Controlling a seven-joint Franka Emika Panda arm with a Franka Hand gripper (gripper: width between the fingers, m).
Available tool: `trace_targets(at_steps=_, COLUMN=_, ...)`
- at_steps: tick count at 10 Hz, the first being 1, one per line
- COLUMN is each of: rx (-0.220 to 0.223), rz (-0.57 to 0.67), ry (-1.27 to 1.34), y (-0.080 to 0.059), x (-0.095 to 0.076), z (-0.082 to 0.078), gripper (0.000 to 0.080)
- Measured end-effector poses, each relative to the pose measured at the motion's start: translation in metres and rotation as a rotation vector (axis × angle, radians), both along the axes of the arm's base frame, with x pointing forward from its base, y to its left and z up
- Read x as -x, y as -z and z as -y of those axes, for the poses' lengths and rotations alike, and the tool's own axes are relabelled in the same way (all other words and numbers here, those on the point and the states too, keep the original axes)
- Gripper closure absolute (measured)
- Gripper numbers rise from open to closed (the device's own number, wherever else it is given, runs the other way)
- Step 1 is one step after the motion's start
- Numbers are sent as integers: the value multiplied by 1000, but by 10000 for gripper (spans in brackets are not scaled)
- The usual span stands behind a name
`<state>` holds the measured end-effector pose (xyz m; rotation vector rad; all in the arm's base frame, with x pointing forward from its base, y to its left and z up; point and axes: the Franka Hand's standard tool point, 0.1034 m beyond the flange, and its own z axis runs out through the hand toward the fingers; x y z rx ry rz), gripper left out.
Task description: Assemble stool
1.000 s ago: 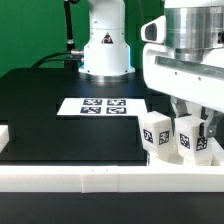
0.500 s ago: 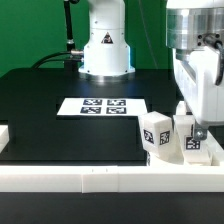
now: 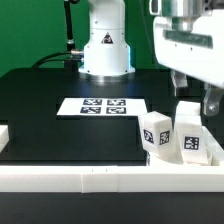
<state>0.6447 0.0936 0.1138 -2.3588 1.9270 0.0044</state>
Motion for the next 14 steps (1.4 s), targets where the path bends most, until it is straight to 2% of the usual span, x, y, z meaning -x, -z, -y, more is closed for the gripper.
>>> trace_targets(at_steps=1, rx=6, rz=-1, ry=-39, y=2, x=1, z=1, gripper=154)
trace_targets(at_steps=4, rx=29, rz=25, ry=-380, y=3, x=0, z=1, gripper=151)
trace_targets(at_steps=7, rx=48, rz=73, ry=-748, y=4, x=-2, z=-17, gripper=151)
trace_targets(at_steps=8, rx=72, rz=79, ry=-857, y=5, x=0, z=-27, gripper=151)
trace_targets(at_steps=10, rx=98, rz=89, ry=-1104, y=6, x=-1, z=-21, gripper=151)
trace_targets(at_steps=12, rx=133, rz=89, ry=-1391, y=7, x=1, z=-27, gripper=151)
trace_targets(at_steps=14, rx=147, rz=100, ry=-1634, y=9, x=0, z=-31, gripper=151)
